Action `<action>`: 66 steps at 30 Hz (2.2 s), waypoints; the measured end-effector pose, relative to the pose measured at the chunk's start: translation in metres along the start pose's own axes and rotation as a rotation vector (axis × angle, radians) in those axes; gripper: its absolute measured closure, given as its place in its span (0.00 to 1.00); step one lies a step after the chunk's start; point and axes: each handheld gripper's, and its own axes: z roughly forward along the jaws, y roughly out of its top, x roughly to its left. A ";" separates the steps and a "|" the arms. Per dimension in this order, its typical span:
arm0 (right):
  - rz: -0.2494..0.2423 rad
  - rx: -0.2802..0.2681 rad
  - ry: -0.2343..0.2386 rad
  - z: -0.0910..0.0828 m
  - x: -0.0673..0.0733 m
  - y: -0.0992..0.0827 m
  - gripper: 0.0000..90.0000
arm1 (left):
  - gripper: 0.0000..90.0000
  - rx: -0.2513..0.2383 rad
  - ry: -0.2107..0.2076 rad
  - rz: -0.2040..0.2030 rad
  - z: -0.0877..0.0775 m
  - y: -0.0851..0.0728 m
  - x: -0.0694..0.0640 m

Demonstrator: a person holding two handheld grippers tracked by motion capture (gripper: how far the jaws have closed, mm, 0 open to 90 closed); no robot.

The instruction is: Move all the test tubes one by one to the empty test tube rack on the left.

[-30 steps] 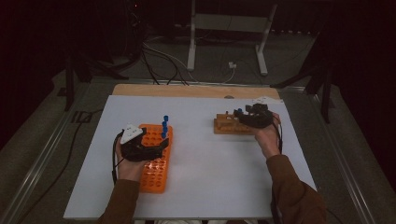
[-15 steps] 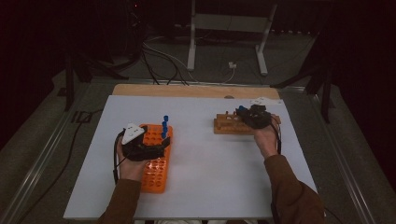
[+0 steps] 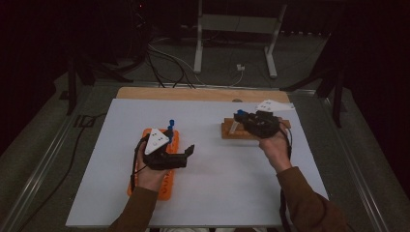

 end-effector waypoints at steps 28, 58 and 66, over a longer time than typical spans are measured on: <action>0.013 0.043 0.299 0.034 0.077 0.001 0.52 | 0.87 0.066 -0.044 0.025 0.010 -0.016 -0.006; 0.116 0.001 -0.019 -0.020 -0.003 -0.046 0.05 | 0.87 0.034 0.107 -0.019 -0.022 -0.052 0.042; 0.110 -0.003 -0.007 -0.018 0.000 -0.046 0.06 | 0.87 0.063 0.103 0.005 -0.014 -0.050 0.041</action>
